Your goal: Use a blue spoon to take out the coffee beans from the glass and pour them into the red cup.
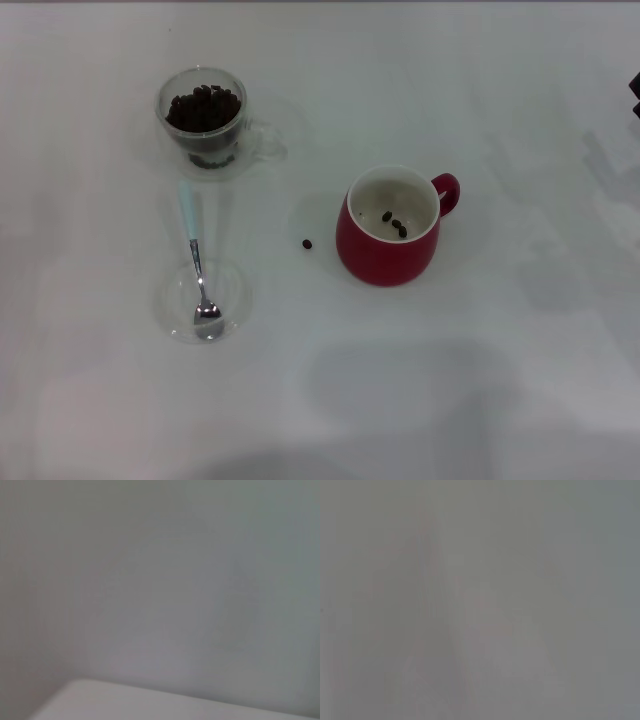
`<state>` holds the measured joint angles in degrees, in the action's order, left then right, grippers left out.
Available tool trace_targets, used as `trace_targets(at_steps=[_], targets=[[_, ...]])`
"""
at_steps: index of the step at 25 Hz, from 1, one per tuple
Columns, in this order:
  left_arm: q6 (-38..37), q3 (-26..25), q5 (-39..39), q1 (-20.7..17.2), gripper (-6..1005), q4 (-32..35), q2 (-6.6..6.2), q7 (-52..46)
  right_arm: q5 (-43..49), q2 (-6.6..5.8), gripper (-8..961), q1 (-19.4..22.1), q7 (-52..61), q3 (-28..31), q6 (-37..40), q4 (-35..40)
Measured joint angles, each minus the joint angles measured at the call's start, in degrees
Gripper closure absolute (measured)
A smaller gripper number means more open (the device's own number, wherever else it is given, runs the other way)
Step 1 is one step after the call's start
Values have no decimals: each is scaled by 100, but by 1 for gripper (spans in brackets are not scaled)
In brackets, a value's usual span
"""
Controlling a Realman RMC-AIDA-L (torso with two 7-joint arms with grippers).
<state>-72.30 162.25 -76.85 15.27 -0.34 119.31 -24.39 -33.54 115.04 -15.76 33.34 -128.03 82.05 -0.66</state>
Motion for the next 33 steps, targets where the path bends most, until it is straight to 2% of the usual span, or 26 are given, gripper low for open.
trace_targets(at_steps=[2,4,17,26,29,33], targets=[[5,-1,-439,-47,352,299,5,730,-24,1,247,4,-1,0,2,7],[25,0,-525,-37,353,368,6,975,-57,0,247,4,-2,0,1,24],[159,-4,-639,357,360,376,-5,1061,-363,1,246,-33,-280,7,-40,60],[179,-9,-1133,659,353,368,-19,1050,-457,1,245,-94,-309,65,-54,66],[177,-9,-1168,738,345,345,-21,1059,-458,10,243,-103,-716,146,-117,185],[233,-9,-1182,819,339,321,-29,1070,-462,21,242,-69,-2047,251,-513,693]])
